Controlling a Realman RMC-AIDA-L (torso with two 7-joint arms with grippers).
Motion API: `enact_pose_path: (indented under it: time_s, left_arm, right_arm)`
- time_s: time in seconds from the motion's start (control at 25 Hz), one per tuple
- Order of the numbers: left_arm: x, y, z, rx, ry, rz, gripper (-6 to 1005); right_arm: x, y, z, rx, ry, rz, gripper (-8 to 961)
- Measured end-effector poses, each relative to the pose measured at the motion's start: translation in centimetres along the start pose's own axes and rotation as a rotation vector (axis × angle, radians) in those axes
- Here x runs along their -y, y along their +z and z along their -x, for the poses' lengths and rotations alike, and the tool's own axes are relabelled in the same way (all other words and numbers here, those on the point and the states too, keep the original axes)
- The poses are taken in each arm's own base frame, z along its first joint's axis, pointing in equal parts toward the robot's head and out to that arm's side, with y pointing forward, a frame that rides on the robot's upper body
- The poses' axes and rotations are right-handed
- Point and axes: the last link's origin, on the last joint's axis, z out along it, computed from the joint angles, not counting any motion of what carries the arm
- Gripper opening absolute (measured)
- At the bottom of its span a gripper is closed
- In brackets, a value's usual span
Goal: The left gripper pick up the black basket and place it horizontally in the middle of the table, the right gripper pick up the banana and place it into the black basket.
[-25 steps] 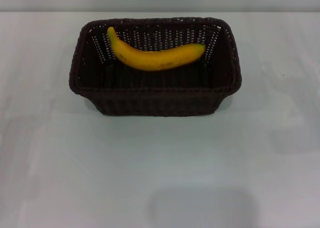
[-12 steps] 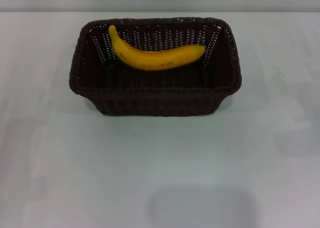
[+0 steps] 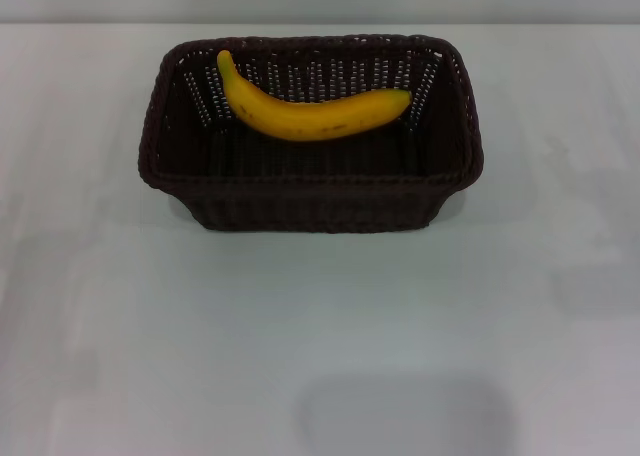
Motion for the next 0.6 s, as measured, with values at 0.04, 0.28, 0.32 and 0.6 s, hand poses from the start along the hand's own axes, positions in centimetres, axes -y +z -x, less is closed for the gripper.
enact_pose_path:
  time_s: [0.04, 0.28, 0.32, 0.6]
  left_arm:
    - [0.01, -0.02, 0.01, 0.0, 0.007, -0.001, 757]
    - [0.2, -0.59, 0.26, -0.001, 0.035, -0.034, 757]
    - [0.27, -0.58, 0.22, -0.006, 0.032, -0.044, 757]
    - [-0.04, -0.09, 0.33, -0.017, 0.008, -0.059, 758]
  right_arm:
    - [0.0, 0.0, -0.01, 0.0, 0.0, 0.0, 843]
    - [-0.2, 0.09, -0.2, -0.009, 0.007, 0.001, 843]
    - [-0.23, 0.08, -0.24, -0.011, 0.009, 0.0, 843]
    - [-0.48, -0.1, -0.45, -0.016, 0.019, 0.002, 843]
